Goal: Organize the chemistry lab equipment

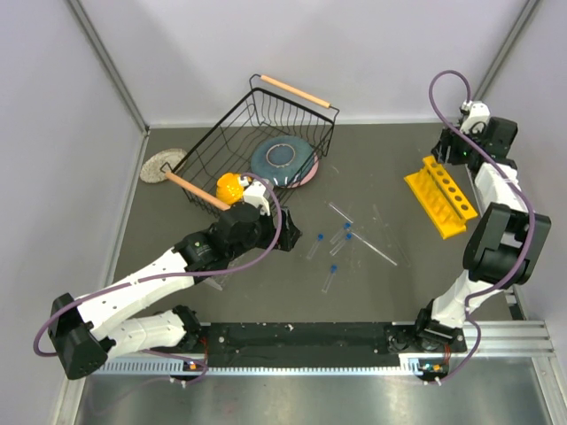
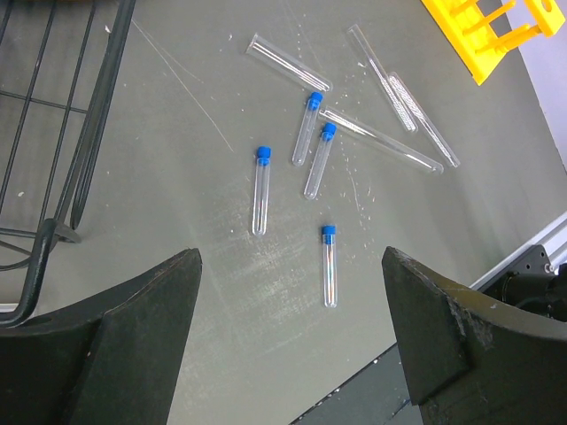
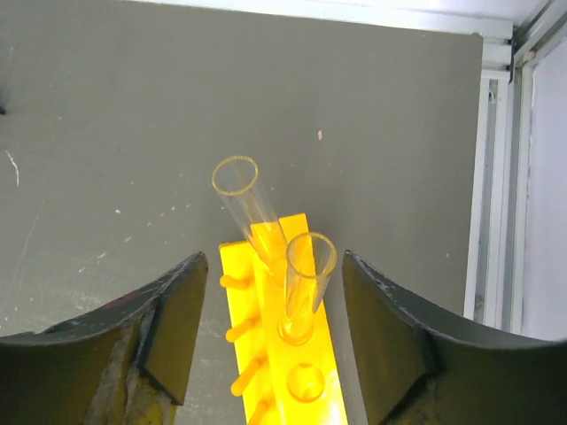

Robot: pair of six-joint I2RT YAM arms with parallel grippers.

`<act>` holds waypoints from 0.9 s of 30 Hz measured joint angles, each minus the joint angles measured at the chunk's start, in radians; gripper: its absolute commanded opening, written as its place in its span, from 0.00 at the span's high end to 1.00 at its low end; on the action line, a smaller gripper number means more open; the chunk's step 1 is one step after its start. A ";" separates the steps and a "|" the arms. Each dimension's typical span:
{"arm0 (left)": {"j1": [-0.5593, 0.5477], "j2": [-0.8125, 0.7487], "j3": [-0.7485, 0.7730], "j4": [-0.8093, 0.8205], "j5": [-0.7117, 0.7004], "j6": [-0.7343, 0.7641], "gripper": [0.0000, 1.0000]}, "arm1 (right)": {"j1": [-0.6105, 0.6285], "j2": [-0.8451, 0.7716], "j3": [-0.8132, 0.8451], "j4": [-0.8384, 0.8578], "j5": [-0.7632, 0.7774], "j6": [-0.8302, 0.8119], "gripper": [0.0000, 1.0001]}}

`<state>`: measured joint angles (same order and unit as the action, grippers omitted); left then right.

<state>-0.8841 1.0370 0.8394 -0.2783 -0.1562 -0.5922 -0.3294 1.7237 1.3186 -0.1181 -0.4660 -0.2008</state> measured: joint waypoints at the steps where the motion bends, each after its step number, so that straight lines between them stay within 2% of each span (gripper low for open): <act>1: 0.000 0.000 0.000 0.000 0.002 0.000 0.11 | 0.000 -0.003 0.005 -0.011 -0.005 -0.006 0.27; 3: 0.000 0.000 0.000 0.000 0.002 0.000 0.11 | 0.000 -0.003 0.031 -0.043 -0.015 -0.025 0.18; 6: 0.000 0.000 0.000 0.000 0.002 0.000 0.11 | 0.000 0.000 0.099 -0.113 -0.054 -0.072 0.15; 14: 0.000 0.000 0.000 0.000 0.006 0.000 0.11 | 0.007 0.164 0.520 -0.378 -0.121 -0.195 0.16; 19: 0.000 0.000 0.000 0.000 0.006 0.000 0.11 | 0.021 0.272 0.661 -0.547 -0.128 -0.268 0.22; 27: 0.000 0.004 0.000 -0.001 0.010 0.000 0.11 | 0.062 0.326 0.672 -0.663 -0.085 -0.317 0.35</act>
<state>-0.8841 1.0409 0.8394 -0.2794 -0.1459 -0.5922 -0.2672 2.0499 1.9907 -0.7811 -0.5514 -0.5182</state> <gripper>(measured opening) 0.885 0.705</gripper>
